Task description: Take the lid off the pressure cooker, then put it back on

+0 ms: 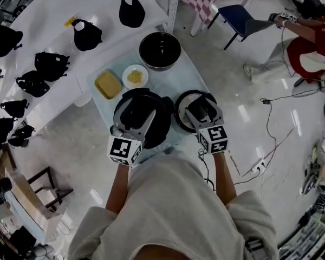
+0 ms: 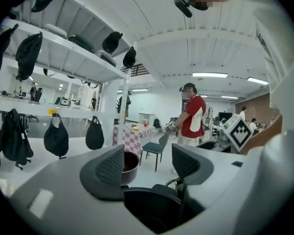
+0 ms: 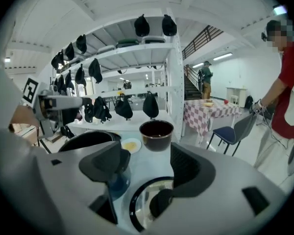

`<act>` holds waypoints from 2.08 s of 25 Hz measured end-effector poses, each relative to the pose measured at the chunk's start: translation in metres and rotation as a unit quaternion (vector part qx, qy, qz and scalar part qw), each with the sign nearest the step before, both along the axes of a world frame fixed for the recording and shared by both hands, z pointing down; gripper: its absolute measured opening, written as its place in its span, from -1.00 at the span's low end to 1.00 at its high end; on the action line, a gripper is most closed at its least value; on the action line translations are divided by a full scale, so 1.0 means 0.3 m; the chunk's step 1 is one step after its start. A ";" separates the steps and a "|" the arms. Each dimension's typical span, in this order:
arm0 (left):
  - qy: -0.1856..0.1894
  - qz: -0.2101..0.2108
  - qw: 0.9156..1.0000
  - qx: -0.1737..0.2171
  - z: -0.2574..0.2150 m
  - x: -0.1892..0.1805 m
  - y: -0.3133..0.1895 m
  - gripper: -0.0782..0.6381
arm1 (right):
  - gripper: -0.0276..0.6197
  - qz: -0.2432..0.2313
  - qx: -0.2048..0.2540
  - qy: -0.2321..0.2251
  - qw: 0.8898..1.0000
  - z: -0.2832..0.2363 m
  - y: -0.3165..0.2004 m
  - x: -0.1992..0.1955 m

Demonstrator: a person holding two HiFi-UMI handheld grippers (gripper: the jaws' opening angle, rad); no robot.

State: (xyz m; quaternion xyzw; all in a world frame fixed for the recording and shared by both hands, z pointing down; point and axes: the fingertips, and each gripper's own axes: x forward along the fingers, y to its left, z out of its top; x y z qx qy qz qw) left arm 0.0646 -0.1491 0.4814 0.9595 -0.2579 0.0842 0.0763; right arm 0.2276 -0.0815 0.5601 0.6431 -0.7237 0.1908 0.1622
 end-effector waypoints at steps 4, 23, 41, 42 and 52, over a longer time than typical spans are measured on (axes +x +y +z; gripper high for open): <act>-0.001 0.012 1.000 -0.004 0.005 0.034 0.026 0.03 | 0.07 -0.006 -0.099 -0.015 0.995 0.248 0.052 0.052; -0.019 -0.019 1.000 -0.006 0.002 -0.054 0.035 0.03 | 0.02 -0.046 -0.384 0.018 0.922 0.770 0.119 0.177; -0.028 -0.034 0.999 -0.008 0.008 -0.103 0.029 0.03 | -0.08 -0.047 -0.420 0.076 0.903 0.766 0.135 0.197; -0.029 -0.035 0.999 -0.008 0.008 -0.107 0.028 0.03 | -0.08 -0.051 -0.420 0.078 0.903 0.763 0.136 0.195; -0.025 -0.027 0.999 -0.014 0.026 -0.097 0.038 0.03 | -0.08 -0.072 -0.352 0.061 0.931 0.615 0.141 0.158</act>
